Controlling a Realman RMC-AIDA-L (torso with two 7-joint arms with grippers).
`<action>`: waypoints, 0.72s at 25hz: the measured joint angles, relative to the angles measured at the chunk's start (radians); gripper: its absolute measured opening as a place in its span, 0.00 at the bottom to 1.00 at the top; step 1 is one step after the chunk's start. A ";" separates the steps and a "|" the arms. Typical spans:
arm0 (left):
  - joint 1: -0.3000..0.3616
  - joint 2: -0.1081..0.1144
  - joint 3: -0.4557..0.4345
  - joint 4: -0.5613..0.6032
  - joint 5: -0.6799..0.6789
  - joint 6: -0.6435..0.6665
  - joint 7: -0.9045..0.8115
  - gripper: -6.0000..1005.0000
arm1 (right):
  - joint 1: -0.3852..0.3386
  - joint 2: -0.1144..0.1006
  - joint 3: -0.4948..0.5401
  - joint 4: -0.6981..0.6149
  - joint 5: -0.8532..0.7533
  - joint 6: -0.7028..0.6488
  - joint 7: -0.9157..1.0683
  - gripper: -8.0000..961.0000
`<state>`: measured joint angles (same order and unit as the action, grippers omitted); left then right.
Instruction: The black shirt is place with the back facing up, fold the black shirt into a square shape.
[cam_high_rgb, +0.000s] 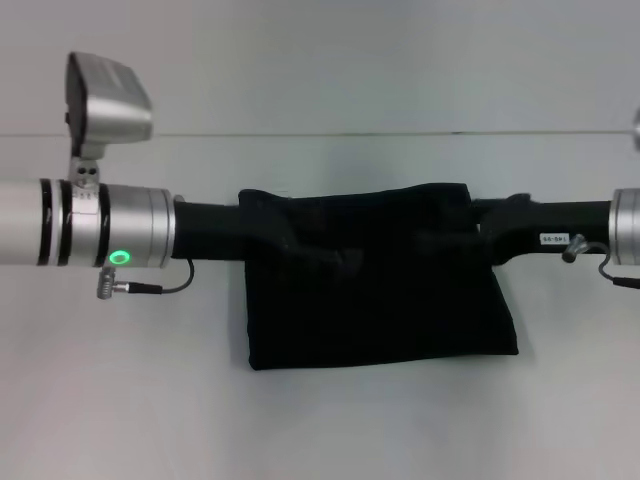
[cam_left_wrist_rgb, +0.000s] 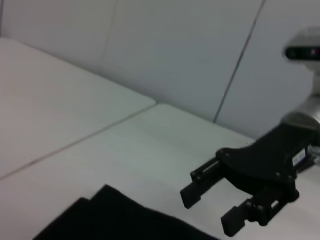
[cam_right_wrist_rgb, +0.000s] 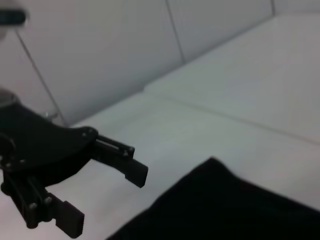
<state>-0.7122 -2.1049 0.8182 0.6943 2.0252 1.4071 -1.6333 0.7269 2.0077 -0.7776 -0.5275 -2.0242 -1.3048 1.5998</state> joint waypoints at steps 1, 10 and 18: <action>-0.004 0.000 0.010 0.001 0.009 0.000 0.000 0.92 | 0.008 0.000 0.000 -0.002 -0.021 0.000 0.012 0.71; -0.021 -0.002 0.064 0.008 0.024 -0.032 -0.001 0.92 | 0.031 -0.006 0.000 -0.027 -0.061 -0.006 0.050 0.73; -0.023 -0.001 0.067 0.008 0.038 -0.061 -0.002 0.93 | 0.035 -0.009 -0.009 -0.029 -0.062 0.001 0.051 0.88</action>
<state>-0.7350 -2.1061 0.8853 0.7027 2.0636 1.3465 -1.6357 0.7621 1.9990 -0.7861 -0.5568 -2.0867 -1.3042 1.6505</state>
